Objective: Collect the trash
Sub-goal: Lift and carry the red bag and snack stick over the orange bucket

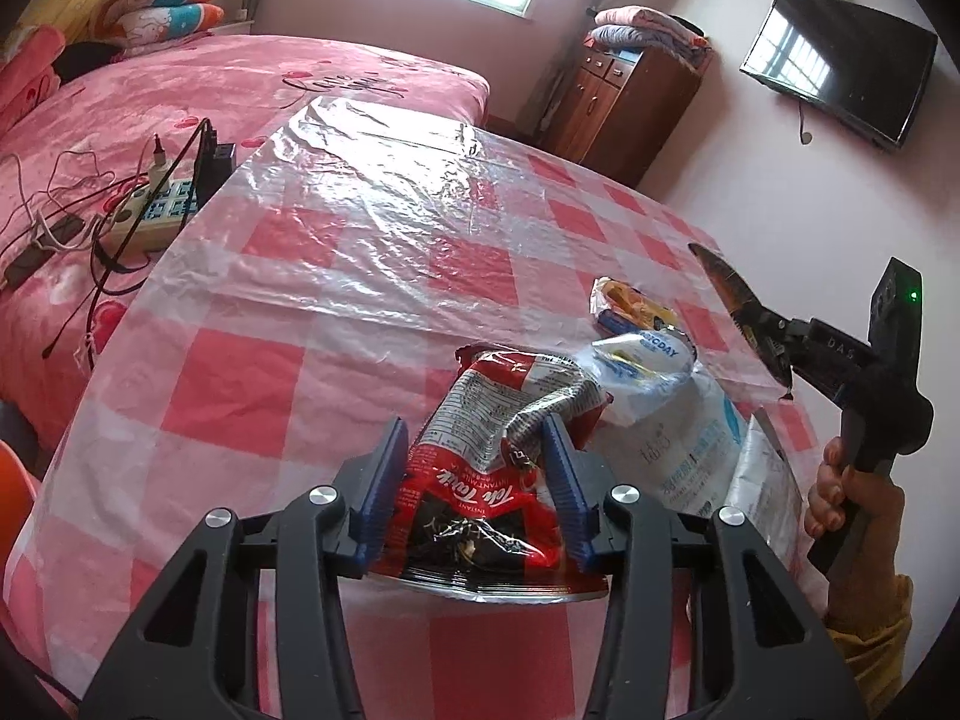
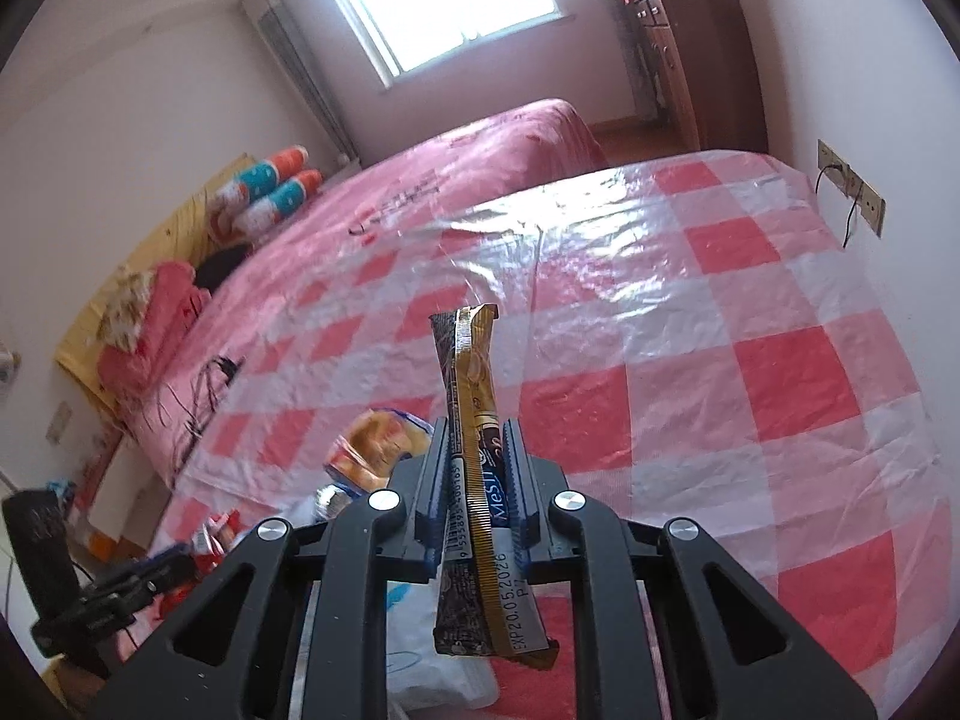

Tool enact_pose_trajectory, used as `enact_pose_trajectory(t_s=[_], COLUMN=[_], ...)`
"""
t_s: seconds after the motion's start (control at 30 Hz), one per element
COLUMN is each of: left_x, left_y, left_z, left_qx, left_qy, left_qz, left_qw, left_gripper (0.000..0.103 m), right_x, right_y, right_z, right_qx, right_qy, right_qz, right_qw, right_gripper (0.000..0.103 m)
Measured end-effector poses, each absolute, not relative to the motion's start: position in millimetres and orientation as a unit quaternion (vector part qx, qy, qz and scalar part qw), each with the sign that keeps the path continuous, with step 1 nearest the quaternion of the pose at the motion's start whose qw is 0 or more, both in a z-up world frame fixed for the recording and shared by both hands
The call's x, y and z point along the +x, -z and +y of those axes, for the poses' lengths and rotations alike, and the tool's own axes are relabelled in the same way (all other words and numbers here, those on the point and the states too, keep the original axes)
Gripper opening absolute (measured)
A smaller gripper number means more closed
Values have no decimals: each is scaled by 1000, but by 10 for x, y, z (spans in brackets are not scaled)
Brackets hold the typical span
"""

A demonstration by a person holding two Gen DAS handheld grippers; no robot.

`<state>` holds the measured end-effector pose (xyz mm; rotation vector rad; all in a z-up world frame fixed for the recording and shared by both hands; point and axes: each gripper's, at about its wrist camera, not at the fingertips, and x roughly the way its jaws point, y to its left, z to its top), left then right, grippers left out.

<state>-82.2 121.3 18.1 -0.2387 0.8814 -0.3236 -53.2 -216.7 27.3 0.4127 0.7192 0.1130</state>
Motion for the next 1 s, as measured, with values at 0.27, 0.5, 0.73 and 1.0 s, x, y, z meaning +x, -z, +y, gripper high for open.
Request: enact_pose_trajectory(t_s=[0.27,0.5,0.73,1.0], left_x=[-912,-849,-858,-971], left_y=[-162,-56,-28,-20], left_z=[1087,937,889,1023], left_qx=[-49,3,20,-15], left_qy=[193,198,190,188], left_qz=[439,445,439,431], left_qw=[876,873,878,882], left_gripper=[64,71,64,60], right_x=[-659,-727,-733,-730], right_y=[-476,-603,-616,-617], right_z=[-2095,-1895,-1654,-1328], right_qx=[213,205,200,221], right_qy=[-73,-96,-118,-168], right_qz=[328,322,330,345], right_qw=[917,919,915,897], right_gripper=[18,18,18,18])
